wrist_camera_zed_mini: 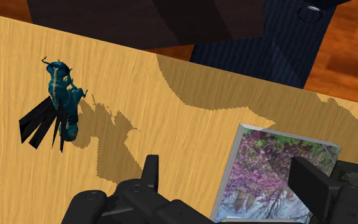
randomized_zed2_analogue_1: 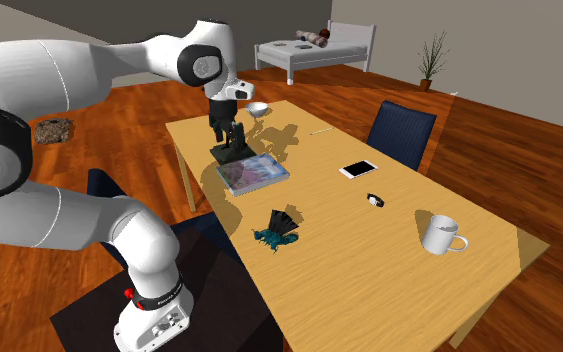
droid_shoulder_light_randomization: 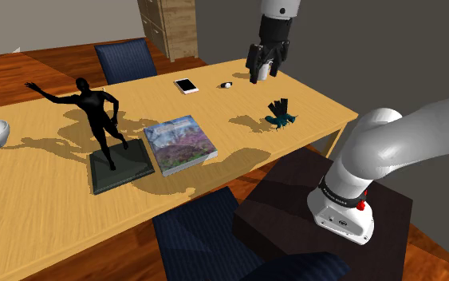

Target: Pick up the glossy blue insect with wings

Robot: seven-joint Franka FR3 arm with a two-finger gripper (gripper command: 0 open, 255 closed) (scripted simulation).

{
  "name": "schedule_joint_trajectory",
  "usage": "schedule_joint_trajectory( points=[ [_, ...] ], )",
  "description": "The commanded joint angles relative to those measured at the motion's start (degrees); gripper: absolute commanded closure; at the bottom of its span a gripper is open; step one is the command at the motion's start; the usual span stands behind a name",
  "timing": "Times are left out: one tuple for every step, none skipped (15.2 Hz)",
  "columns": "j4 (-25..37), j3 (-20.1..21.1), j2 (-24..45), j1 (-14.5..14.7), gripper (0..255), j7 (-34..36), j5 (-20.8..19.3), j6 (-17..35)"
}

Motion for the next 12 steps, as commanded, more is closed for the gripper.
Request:
schedule_joint_trajectory(
  points=[
    [0.00,0.00,0.00,0.00,0,0.00,0.00,0.00],
    [-1.59,-0.85,-0.45,-0.42,0,-0.86,-0.46,0.92],
    [-3.13,-1.70,-0.85,-0.87,0,-1.72,-0.96,1.85],
    [-4.63,-2.57,-1.20,-1.35,0,-2.59,-1.46,2.80],
    [-6.08,-3.45,-1.48,-1.85,0,-3.46,-2.00,3.76],
    [-7.48,-4.34,-1.70,-2.38,0,-4.34,-2.56,4.75],
    [-8.83,-5.25,-1.85,-2.94,0,-5.22,-3.15,5.75],
    [-10.13,-6.18,-1.93,-3.51,0,-6.10,-3.75,6.78],
    [-11.38,-7.12,-1.94,-4.11,0,-6.99,-4.38,7.83],
    [-12.58,-8.07,-1.87,-4.73,0,-7.89,-5.03,8.91],
    [-13.72,-9.05,-1.72,-5.38,0,-8.79,-5.70,10.02],
    [-14.81,-10.03,-1.49,-6.05,0,-9.71,-6.38,11.16]
  ],
)
